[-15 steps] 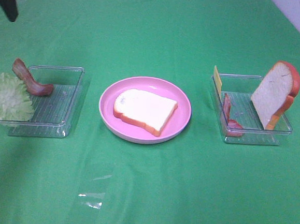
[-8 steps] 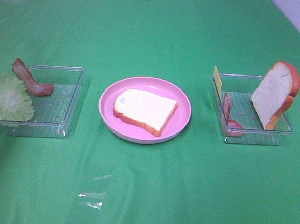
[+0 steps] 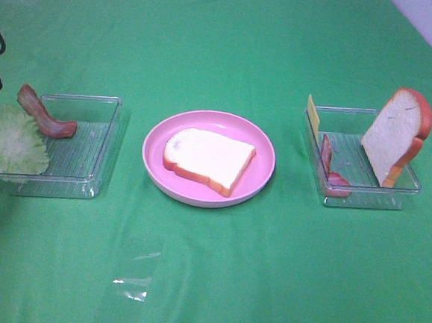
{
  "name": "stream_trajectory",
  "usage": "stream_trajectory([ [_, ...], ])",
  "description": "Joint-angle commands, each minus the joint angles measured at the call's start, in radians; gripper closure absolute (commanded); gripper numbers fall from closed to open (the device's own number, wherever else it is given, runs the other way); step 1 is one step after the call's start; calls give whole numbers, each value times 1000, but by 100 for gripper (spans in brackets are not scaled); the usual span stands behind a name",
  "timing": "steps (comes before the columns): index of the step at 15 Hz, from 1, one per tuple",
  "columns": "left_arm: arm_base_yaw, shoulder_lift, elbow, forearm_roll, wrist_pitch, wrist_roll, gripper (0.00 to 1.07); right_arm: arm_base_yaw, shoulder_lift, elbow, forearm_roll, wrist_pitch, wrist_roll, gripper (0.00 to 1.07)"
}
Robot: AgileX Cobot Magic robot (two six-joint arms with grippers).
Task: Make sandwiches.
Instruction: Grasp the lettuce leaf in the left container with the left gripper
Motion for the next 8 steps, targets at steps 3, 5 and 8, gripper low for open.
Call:
stream_trajectory([
  [3, 1, 118, 8, -111, -105, 66, 10, -5, -32, 1, 0, -2, -9, 10],
  [5, 1, 174, 8, -160, -160, 104, 10, -5, -32, 1, 0, -2, -9, 10],
  [8, 1, 248, 8, -178, -218, 113, 12, -5, -32, 1, 0, -2, -9, 10],
])
